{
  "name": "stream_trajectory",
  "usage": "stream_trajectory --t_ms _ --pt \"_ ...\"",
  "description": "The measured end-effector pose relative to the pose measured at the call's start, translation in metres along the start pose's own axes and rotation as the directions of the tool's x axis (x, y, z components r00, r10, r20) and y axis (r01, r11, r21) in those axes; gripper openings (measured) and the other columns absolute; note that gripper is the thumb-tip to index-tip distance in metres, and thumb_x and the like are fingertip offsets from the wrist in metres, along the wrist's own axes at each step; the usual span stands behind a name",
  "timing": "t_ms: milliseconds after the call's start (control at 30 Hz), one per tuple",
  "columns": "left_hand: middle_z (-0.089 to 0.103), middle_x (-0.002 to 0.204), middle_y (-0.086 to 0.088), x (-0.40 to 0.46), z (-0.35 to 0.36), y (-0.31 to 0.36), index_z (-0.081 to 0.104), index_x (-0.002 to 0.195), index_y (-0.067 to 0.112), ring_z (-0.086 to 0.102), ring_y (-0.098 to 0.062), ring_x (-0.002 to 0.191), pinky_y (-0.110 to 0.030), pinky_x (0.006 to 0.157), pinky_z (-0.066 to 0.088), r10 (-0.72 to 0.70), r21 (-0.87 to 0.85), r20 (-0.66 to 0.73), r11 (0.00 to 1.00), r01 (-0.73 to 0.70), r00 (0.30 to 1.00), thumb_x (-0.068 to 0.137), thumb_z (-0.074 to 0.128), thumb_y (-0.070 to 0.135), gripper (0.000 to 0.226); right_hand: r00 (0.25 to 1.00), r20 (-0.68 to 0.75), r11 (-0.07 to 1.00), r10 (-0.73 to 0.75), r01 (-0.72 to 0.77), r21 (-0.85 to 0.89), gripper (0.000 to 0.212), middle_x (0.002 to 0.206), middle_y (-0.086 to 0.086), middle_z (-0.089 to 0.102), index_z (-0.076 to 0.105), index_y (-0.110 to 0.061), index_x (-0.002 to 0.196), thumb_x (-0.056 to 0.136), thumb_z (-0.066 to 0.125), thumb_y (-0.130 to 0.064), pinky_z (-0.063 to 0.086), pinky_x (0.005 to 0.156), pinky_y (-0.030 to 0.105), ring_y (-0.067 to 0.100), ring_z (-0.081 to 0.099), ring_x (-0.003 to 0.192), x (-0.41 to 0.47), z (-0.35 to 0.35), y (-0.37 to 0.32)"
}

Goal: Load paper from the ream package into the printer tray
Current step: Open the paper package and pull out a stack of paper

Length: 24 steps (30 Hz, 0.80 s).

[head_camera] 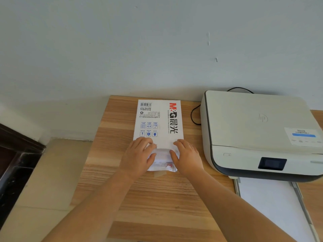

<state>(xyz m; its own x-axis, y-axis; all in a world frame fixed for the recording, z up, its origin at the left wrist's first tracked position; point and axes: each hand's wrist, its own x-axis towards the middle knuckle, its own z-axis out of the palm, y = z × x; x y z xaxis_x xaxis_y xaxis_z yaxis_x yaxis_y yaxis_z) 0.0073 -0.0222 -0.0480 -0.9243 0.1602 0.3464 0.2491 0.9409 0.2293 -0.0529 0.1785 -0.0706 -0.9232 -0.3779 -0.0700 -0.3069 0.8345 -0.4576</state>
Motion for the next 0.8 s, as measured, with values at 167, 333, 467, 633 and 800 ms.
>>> stream_trajectory --t_ms 167,333,467,633,800 --pt "0.065 0.089 0.002 -0.033 0.003 0.012 0.067 0.096 0.015 0.061 -0.014 0.081 -0.027 0.063 0.052 0.086 -0.052 0.139 0.996 -0.079 0.987 0.084 0.057 0.025 0.018 1.000 -0.009 1.000 -0.001 0.001 0.003 0.041 0.141 0.001 0.050 0.054 -0.018 0.131 0.095 0.051 -0.037 0.035 0.109 0.040 0.021 0.044 0.132 -0.001 0.000 -0.003" --pt "0.067 0.089 0.005 -0.039 0.020 0.013 0.070 0.091 0.018 0.066 -0.013 0.079 -0.026 0.055 0.056 -0.094 0.046 0.336 0.995 0.084 0.937 0.065 0.084 0.025 0.031 1.000 -0.018 1.000 -0.004 0.004 0.014 0.040 0.140 0.000 0.051 0.055 -0.019 0.130 0.094 0.052 -0.037 0.037 0.107 0.039 0.020 0.045 0.131 0.000 0.000 -0.002" --pt "0.069 0.095 0.000 -0.024 0.028 0.011 0.072 0.086 0.015 0.067 -0.016 0.085 -0.024 0.060 0.056 -0.181 0.160 0.363 0.978 0.131 0.914 0.049 0.090 0.020 0.041 0.999 -0.029 1.000 -0.015 0.015 0.005 0.041 0.139 0.000 0.052 0.055 -0.019 0.130 0.094 0.053 -0.038 0.038 0.107 0.039 0.020 0.046 0.130 -0.001 0.002 0.002" --pt "0.066 0.082 0.001 -0.015 0.036 0.010 0.071 0.074 0.016 0.065 -0.016 0.075 -0.023 0.047 0.051 -0.237 0.222 0.396 0.962 0.158 0.887 0.035 0.092 0.014 0.044 1.000 -0.028 1.000 -0.014 0.014 0.015 0.041 0.139 -0.002 0.051 0.053 -0.020 0.131 0.094 0.052 -0.038 0.036 0.108 0.037 0.018 0.045 0.130 0.000 0.003 0.002" --pt "0.065 0.075 -0.002 -0.010 0.036 0.013 0.071 0.070 0.014 0.063 -0.018 0.069 -0.025 0.043 0.049 -0.226 0.247 0.396 0.960 0.134 0.890 0.029 0.091 0.008 0.046 1.000 -0.025 0.999 -0.011 0.012 0.031 0.041 0.139 -0.003 0.050 0.052 -0.021 0.132 0.094 0.051 -0.038 0.038 0.107 0.036 0.016 0.045 0.129 0.001 0.004 0.002"
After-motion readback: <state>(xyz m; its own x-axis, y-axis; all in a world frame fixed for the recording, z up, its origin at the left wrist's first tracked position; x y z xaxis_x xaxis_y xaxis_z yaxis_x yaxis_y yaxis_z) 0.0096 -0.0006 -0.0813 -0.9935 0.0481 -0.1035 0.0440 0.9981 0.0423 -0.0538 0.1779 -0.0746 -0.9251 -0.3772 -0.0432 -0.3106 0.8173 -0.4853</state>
